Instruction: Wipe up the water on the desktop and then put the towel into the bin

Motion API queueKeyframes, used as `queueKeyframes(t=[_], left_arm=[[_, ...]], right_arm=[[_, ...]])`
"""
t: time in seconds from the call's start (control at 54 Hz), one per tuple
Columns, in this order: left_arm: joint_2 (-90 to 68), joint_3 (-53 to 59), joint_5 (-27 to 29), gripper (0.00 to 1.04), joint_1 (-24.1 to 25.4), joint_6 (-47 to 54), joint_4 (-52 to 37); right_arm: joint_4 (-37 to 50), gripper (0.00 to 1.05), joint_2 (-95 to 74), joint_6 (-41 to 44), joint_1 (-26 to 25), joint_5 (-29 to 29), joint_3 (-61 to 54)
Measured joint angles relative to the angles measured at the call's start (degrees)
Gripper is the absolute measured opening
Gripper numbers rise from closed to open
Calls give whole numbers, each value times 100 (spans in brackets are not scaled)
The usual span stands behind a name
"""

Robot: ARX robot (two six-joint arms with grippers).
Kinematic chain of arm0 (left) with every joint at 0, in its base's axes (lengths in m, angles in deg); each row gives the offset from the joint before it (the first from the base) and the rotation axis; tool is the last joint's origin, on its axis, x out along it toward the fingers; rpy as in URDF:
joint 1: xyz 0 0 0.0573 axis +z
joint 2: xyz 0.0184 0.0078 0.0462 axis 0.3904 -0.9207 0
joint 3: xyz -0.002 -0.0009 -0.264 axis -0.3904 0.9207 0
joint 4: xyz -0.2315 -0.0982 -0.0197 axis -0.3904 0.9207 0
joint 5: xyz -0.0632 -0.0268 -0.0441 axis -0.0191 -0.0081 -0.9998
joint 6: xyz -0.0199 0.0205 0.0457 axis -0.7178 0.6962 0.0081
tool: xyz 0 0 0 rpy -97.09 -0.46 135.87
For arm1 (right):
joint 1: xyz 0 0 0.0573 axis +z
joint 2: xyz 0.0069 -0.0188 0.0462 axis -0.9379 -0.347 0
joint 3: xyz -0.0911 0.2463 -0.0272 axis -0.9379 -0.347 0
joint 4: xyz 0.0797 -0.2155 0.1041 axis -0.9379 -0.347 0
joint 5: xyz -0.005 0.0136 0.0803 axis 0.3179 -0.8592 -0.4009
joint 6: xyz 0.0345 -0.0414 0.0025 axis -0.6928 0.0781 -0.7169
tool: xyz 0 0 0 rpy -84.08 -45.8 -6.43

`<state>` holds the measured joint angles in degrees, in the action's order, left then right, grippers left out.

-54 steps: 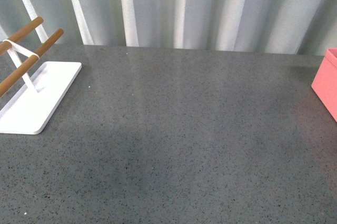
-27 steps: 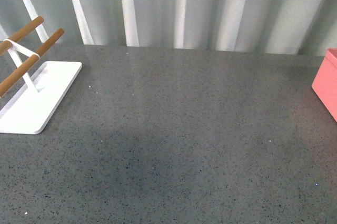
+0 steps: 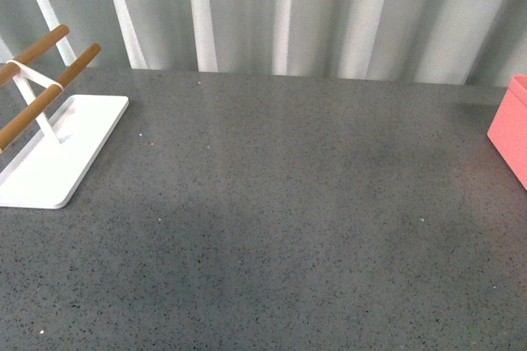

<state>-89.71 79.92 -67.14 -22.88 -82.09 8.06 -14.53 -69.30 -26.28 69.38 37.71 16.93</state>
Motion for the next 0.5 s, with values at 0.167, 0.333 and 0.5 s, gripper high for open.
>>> queueKeyframes(t=[0.167,0.333,0.5], left_arm=[[0,0,0,98,0,0,0],[0,0,0,98,-2,0,0],[0,0,0,98,0,0,0]], right_arm=[[129,27,446,-114,26,17,-581],[79,3,1019,-153,26,31,-1082],[-118,3,1532,-170,26,33,-1410]])
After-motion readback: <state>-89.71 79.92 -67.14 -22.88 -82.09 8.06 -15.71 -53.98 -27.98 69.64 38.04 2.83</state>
